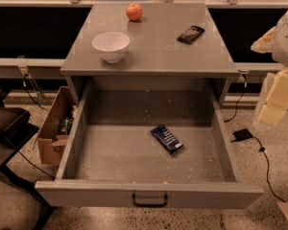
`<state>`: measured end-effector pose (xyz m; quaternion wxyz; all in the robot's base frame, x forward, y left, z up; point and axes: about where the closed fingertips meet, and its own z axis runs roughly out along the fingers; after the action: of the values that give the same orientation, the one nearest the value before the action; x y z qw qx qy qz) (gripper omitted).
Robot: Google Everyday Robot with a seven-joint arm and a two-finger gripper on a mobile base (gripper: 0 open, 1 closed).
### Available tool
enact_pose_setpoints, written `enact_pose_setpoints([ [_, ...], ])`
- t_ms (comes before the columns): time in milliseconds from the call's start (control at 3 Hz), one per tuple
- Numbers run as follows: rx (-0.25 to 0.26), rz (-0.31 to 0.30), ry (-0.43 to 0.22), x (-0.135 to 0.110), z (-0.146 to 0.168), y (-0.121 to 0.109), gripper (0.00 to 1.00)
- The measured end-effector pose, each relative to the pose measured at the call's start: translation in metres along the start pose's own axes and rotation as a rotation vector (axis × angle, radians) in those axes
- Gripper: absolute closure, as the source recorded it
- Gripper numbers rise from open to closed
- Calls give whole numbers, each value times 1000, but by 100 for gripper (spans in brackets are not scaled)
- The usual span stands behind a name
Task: Pick rxbar blueberry from top drawer and place on counter
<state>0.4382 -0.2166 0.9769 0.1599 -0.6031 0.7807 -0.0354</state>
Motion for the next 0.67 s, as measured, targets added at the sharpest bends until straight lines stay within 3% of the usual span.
enact_pose_setpoints([
  [333,22,5,9,1,-6,-1,0],
  [667,8,2,-24,-11,23,-5,0],
])
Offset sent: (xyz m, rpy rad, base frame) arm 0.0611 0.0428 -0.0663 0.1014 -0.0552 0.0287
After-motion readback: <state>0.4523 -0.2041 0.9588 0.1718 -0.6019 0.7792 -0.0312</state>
